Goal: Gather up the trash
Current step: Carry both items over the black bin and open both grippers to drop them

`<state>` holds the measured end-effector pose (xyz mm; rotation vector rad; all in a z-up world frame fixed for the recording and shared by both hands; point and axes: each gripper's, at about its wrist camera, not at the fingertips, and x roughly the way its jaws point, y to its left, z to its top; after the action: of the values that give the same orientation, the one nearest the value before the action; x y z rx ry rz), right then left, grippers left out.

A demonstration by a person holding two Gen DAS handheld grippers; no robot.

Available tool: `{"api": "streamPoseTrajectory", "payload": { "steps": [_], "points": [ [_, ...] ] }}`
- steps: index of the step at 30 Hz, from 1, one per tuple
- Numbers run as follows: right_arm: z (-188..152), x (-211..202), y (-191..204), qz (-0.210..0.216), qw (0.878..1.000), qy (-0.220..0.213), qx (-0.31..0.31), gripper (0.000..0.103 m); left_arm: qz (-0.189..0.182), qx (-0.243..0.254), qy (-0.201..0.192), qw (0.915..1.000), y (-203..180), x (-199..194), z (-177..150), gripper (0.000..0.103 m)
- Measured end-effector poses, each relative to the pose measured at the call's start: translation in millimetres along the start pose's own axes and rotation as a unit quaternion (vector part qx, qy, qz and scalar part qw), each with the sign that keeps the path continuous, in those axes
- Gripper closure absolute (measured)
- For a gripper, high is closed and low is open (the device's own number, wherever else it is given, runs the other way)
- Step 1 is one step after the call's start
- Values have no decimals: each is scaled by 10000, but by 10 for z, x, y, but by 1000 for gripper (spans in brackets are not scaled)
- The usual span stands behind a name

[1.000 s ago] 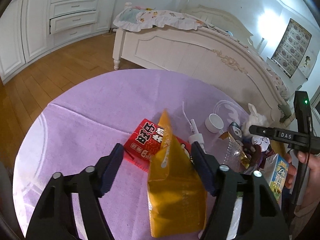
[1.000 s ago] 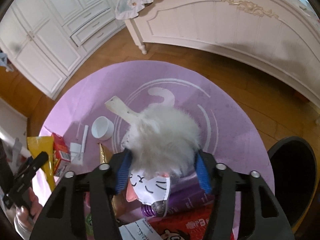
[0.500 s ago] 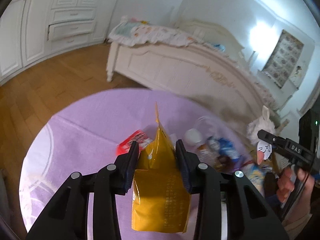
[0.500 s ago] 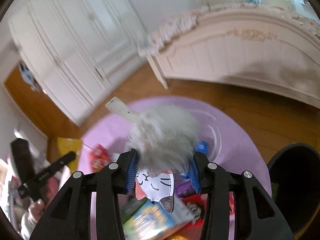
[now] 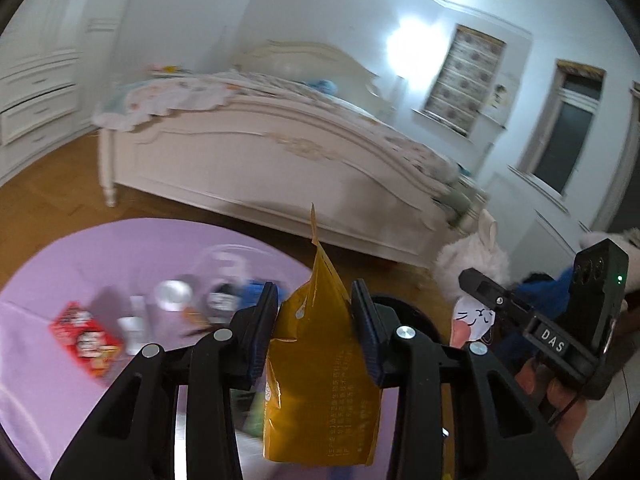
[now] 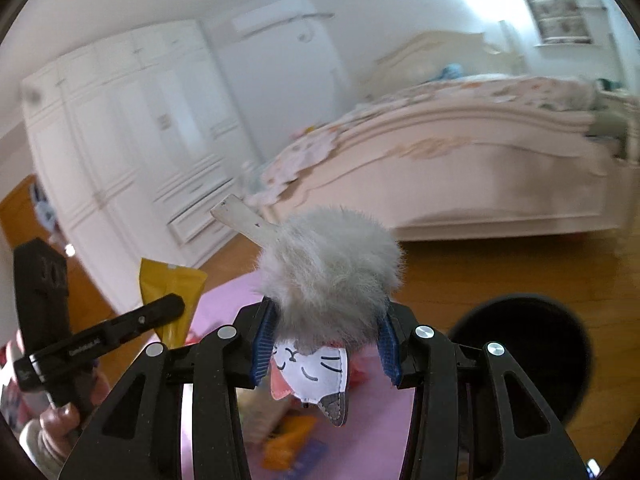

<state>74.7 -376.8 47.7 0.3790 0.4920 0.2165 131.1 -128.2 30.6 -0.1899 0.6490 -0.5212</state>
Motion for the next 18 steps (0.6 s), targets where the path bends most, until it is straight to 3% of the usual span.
{"api": "streamPoseTrajectory", "payload": {
  "steps": [6,18],
  "points": [
    [-118,-294,-565,-487,9984,-156,255,59,-447,385,255,9979,-576,468,-58,65],
    [-508,-94,-1512,-972,9902,93,1003,59,-782,603,894,9911,-1135,1313,-231,65]
  ]
}}
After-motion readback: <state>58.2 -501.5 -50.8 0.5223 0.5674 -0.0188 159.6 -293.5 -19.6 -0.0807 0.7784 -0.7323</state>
